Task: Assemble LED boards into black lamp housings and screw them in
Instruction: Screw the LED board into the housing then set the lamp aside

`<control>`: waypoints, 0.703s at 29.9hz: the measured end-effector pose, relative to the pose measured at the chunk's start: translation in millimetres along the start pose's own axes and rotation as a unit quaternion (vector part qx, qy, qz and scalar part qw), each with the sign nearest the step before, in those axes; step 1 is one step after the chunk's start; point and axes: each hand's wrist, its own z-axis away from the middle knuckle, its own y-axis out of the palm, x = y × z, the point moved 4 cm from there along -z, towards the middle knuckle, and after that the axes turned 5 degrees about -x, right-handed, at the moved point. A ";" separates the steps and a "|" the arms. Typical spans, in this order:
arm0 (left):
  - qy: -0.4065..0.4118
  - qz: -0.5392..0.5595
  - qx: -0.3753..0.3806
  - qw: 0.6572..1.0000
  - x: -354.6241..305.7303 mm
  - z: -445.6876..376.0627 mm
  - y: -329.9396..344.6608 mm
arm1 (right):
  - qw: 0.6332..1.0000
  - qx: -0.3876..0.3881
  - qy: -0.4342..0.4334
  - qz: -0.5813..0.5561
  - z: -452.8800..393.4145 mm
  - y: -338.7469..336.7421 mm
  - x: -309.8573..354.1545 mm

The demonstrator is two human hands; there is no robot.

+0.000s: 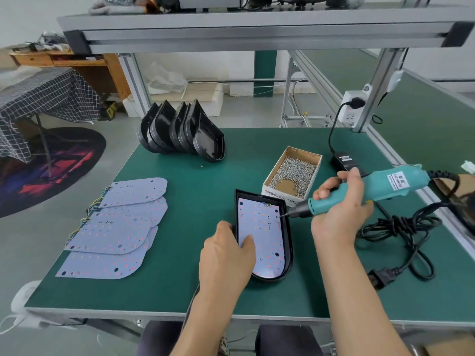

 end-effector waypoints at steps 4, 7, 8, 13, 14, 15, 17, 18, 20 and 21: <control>0.001 0.008 0.004 1.000 0.6 -0.9 1.2 | 1.000 -0.006 -0.009 0.011 -2.9 -0.5 -2.3; 0.008 0.016 0.002 1.000 -2.0 -1.5 0.8 | 1.000 -0.006 -0.011 0.014 -4.8 0.6 -4.0; 0.009 0.017 0.000 1.000 -3.0 -1.6 0.6 | 1.000 -0.008 -0.011 0.015 -5.0 0.7 -4.8; 0.010 0.022 -0.003 1.000 -7.2 -0.5 0.6 | 1.000 -0.002 -0.014 0.026 -4.2 1.6 -7.3; 0.010 0.023 -0.004 1.000 -7.6 -0.2 0.6 | 1.000 0.000 -0.015 0.026 -3.9 1.9 -7.5; 0.009 0.026 -0.005 1.000 -8.0 -0.1 0.6 | 1.000 0.002 -0.015 0.025 -3.6 2.5 -7.7; 0.006 0.030 -0.006 1.000 -8.3 -0.3 0.8 | 0.999 0.008 -0.018 0.028 -3.2 3.7 -7.1; 0.005 0.030 -0.007 1.000 -8.1 -0.3 0.9 | 0.999 0.012 -0.020 0.032 -3.3 4.0 -6.9; 0.008 0.028 -0.008 1.000 -8.0 0.1 0.6 | 0.999 0.018 -0.023 0.038 -3.2 4.9 -6.2; 0.009 0.028 -0.008 1.000 -7.9 0.4 0.4 | 0.999 0.018 -0.023 0.039 -3.1 5.1 -6.3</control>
